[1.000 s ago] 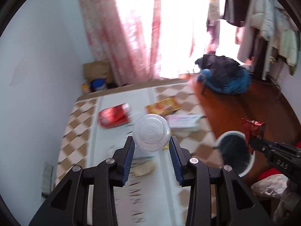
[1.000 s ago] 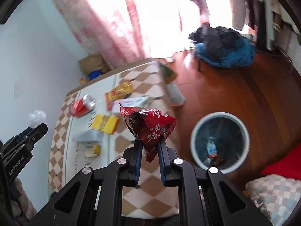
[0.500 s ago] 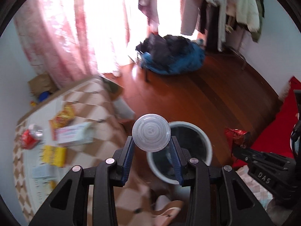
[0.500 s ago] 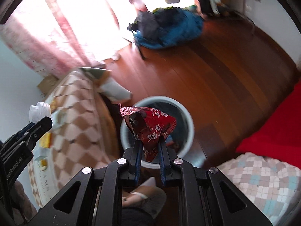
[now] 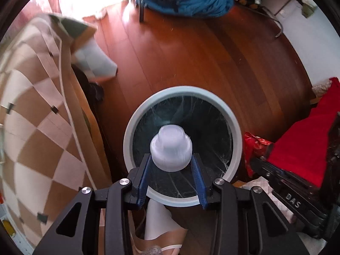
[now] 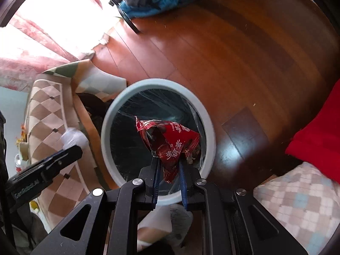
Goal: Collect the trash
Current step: 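Open right tool over the bin while left tool drops the plastic cup in, then grasp the silver box with left tool while right tool grasps the pink-white box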
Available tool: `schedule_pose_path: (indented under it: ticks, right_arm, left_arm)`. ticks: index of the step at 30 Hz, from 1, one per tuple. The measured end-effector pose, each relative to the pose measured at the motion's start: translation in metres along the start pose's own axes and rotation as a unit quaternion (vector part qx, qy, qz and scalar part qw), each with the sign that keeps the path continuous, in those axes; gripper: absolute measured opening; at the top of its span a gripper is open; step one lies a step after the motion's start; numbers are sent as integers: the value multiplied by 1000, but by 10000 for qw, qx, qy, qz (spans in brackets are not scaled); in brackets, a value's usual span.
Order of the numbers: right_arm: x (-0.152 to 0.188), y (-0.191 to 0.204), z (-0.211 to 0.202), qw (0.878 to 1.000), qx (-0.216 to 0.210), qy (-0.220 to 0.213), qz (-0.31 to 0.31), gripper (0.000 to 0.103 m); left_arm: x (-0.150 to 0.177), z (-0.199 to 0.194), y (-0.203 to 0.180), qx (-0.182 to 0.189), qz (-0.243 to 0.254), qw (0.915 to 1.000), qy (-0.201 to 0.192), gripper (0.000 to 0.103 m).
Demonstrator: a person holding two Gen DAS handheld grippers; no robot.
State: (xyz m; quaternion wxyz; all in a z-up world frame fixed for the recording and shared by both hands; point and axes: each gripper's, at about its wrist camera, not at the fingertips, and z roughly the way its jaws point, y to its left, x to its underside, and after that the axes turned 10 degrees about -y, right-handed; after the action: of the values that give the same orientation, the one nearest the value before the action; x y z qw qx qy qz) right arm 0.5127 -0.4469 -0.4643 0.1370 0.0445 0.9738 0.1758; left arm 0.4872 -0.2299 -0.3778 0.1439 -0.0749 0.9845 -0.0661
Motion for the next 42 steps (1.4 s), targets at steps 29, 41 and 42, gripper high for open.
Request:
schedule_pose_path:
  ticks: [29, 41, 42]
  right_arm:
    - [18, 34, -51, 9939, 768, -247, -749, 103]
    - [26, 66, -132, 9873, 906, -541, -1190, 103]
    - [27, 70, -142, 9873, 862, -598, -1191, 103]
  left_arm:
    - [38, -62, 10, -912, 64, 9951, -386, 96]
    - [46, -129, 7, -875, 87, 9928, -808, 96]
    - [47, -136, 7, -865, 75, 9926, -852, 96]
